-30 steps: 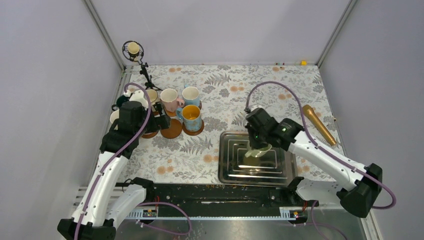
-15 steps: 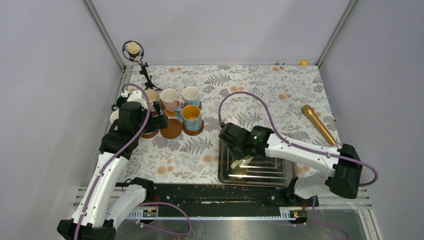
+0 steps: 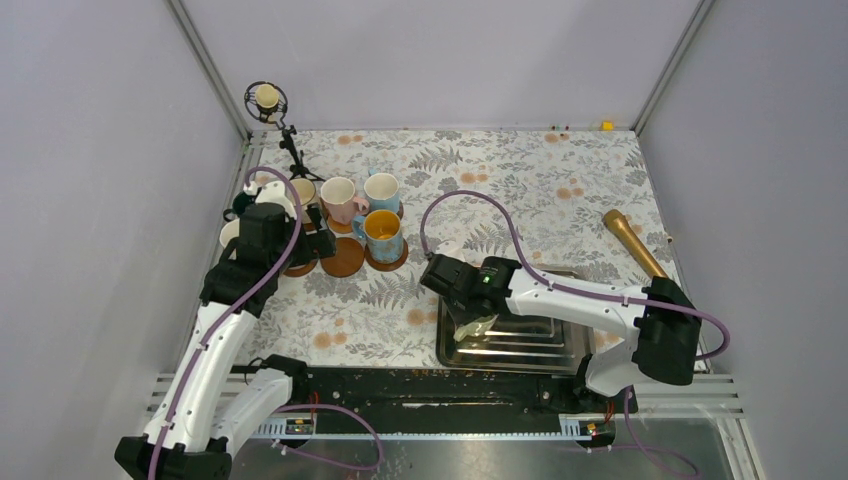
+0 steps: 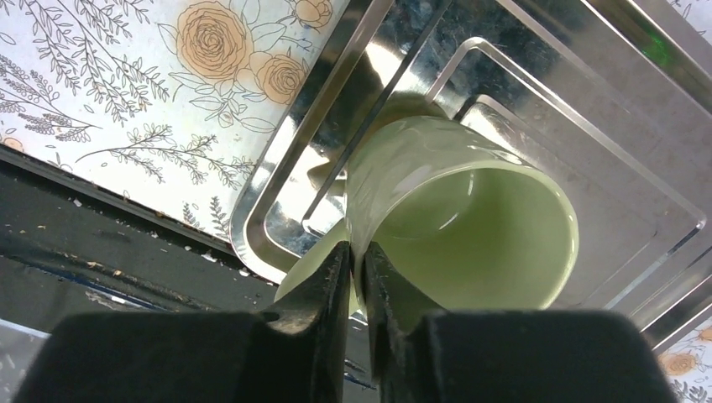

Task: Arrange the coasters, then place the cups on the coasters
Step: Place the cup on the tray, then pick up the cup from the tray.

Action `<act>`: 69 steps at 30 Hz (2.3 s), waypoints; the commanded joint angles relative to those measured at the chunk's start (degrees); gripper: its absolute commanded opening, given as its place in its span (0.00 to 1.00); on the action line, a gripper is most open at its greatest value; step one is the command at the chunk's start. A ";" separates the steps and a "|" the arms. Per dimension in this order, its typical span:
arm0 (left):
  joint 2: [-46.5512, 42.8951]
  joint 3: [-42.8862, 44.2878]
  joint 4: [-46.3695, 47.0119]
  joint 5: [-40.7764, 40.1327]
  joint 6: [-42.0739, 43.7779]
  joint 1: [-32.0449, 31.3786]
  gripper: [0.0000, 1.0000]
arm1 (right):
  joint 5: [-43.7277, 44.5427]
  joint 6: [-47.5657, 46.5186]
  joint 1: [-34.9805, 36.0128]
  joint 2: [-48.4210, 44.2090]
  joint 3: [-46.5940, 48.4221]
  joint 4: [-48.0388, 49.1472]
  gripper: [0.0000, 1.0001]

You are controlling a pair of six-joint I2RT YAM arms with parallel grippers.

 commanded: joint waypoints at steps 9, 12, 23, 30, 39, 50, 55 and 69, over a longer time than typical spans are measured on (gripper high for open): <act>1.11 1.74 -0.52 2.30 -0.87 -0.92 0.99 | 3.18 0.08 0.53 -5.36 3.14 0.64 0.43; 1.53 2.86 -0.54 9.34 -2.18 -0.98 0.99 | 3.86 -0.58 0.50 -8.95 3.07 0.34 0.50; 9.40 9.50 -1.29 10.92 -8.70 -14.61 0.97 | 13.89 -3.32 0.45 -27.99 -1.25 -0.40 0.82; 14.22 11.20 0.94 7.04 -13.05 -25.85 0.97 | 18.21 -4.15 0.50 -40.83 -7.77 1.25 0.99; 25.50 13.82 -0.14 1.10 -13.81 -35.55 0.87 | 21.28 -4.21 0.45 -54.69 -13.10 1.37 1.00; 38.26 19.47 4.29 0.64 -16.19 -44.19 0.72 | 26.32 -2.93 0.50 -66.25 -17.16 -1.04 0.99; 43.45 22.88 4.34 0.72 -15.84 -46.72 0.70 | 26.98 -1.97 0.45 -67.84 -18.38 -1.18 0.99; 50.37 24.49 2.97 -1.02 -15.61 -47.95 0.53 | 27.03 -1.86 0.44 -67.31 -18.34 -2.32 0.99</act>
